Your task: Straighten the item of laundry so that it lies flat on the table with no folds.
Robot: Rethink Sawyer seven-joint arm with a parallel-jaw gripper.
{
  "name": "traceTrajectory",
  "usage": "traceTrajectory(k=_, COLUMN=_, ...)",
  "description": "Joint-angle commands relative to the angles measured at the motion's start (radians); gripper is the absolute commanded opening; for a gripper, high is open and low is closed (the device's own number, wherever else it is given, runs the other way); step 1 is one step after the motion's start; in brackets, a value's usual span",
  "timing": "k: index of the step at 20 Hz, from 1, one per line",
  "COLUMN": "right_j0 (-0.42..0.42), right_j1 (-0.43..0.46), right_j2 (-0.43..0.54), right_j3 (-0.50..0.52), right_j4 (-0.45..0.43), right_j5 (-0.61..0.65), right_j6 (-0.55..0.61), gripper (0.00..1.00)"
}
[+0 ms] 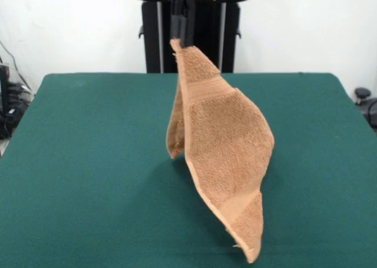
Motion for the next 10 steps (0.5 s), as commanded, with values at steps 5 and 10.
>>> traceTrajectory(k=5, right_j0=-0.093, right_j1=0.017, right_j2=0.261, right_j3=0.188, right_j4=-0.093, right_j5=-0.117, right_j6=-0.236, gripper=0.00)
traceTrajectory(k=10, right_j0=-0.158, right_j1=-0.015, right_j2=0.315, right_j3=0.209, right_j4=-0.127, right_j5=-0.077, right_j6=-0.279, gripper=0.00)
